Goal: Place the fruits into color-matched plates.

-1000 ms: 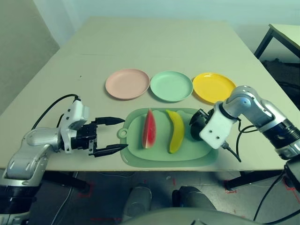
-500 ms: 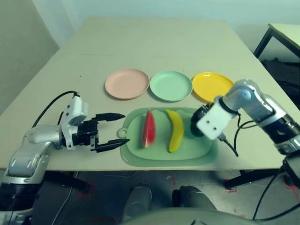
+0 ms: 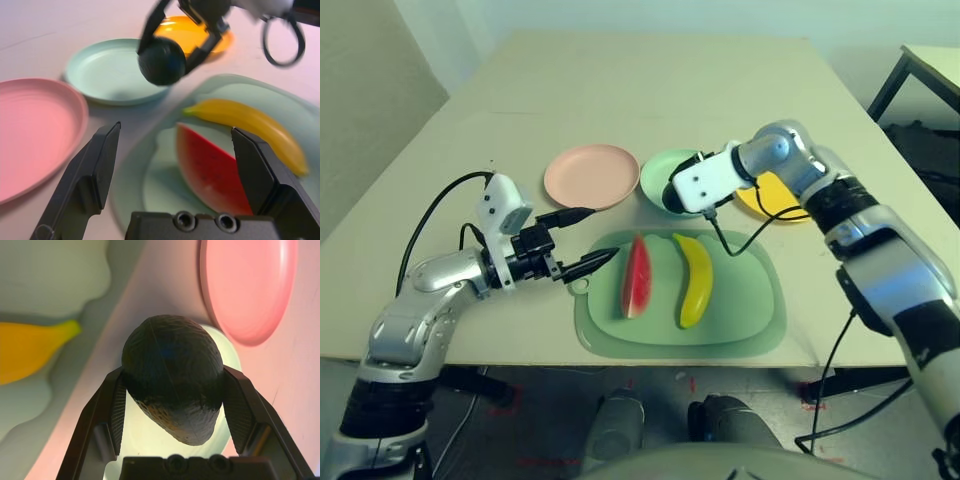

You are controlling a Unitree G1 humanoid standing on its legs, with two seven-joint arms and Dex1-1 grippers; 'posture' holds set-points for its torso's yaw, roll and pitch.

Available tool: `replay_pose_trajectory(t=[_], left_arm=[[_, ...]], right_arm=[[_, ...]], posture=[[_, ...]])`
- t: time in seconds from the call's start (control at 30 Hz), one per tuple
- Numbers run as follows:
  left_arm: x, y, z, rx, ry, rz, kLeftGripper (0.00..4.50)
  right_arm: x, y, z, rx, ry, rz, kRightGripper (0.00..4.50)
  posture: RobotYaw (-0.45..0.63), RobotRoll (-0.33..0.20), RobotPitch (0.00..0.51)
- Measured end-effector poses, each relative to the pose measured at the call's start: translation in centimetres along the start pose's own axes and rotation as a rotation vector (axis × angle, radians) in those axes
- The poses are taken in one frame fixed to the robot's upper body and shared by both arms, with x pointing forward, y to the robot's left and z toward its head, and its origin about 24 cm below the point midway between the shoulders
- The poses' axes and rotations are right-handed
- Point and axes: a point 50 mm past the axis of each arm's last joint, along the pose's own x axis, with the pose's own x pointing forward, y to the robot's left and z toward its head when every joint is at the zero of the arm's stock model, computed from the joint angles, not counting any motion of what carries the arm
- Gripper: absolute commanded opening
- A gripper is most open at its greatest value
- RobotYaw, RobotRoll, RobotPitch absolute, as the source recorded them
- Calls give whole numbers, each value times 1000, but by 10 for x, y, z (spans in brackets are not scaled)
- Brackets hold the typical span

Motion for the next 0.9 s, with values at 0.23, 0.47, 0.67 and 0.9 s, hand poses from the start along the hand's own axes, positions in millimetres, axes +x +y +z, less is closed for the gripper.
replay_pose_trajectory(t=[0.23,0.47,0.67,0.9], left_arm=[[-4,0,-3,-5,12,21,4500],[-2,-4,-8,-16,16,19,4500],[3,-4,-5,2,6,1,4500],[7,0,-5,5,-2,-24,4500]], right_arm=[[10,17,-23,43,185,9,3027],[10,19,-28,38,221,-7,4474],[2,8,-27,3,236,-24,4474],[-41,-40,-13,-102,213,-64,4474]], posture=[[225,0,75],[209,0,77],[187,0,69],[157,0,58]])
